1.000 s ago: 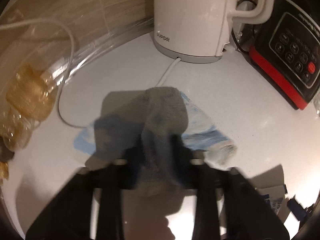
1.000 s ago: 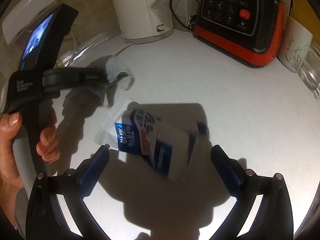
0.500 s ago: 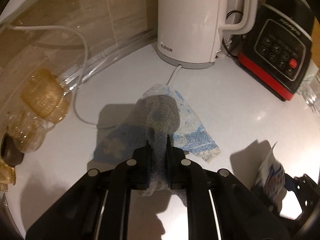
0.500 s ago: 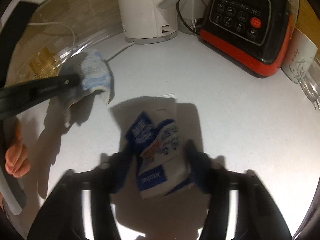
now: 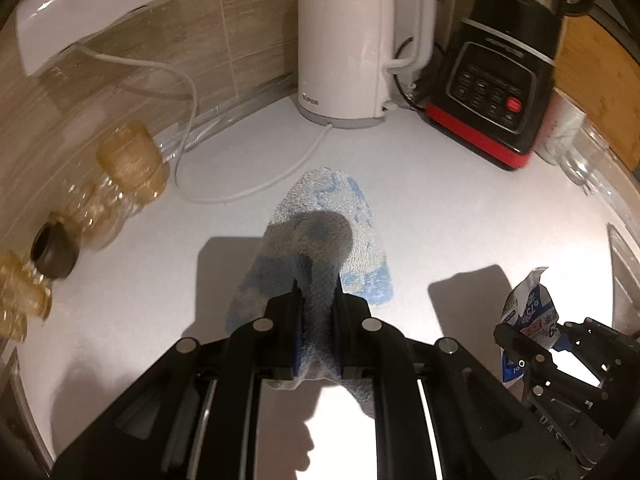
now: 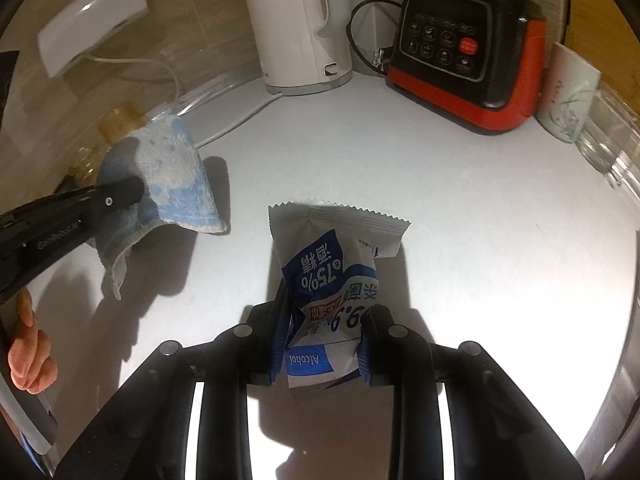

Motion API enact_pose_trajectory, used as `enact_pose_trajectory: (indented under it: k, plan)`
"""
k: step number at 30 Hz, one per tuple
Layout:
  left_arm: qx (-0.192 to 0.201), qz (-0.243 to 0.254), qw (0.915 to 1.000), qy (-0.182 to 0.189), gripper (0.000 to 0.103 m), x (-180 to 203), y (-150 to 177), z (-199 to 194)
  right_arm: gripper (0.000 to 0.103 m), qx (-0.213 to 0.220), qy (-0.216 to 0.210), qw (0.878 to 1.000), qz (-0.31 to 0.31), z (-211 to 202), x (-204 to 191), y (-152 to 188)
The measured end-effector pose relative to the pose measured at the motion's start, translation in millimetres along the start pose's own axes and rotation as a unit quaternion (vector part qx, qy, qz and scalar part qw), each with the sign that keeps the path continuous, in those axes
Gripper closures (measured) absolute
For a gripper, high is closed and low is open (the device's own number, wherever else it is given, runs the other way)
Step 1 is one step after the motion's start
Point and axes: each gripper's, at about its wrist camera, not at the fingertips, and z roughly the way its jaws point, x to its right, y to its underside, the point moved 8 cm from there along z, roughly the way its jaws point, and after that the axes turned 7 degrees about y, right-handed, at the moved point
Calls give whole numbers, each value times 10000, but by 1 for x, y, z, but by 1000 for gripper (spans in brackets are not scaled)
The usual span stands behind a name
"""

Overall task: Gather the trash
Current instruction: 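Carry the wipe packet over the green basket with the right tool while the left holds the cloth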

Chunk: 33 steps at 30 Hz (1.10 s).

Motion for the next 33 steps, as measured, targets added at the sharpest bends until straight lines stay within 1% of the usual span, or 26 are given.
enact_pose_trajectory:
  k: [6, 16, 21, 27, 33]
  plan:
    - [-63, -22, 9998, 180, 92, 22, 41, -38, 74, 21, -77, 10000, 19, -44, 6, 40]
    - [-136, -106, 9994, 296, 92, 54, 110, -98, 74, 73, -267, 9996, -31, -115, 15, 110]
    - [-211, -164, 9993, 257, 92, 65, 147, -123, 74, 71, -393, 9992, -79, -141, 17, 142]
    - [-381, -173, 9986, 308, 92, 81, 191, -145, 74, 14, -511, 9985, -183, -165, 18, 183]
    - [-469, -198, 9982, 302, 92, 91, 225, -161, 74, -148, -638, 9973, -346, -183, 14, 225]
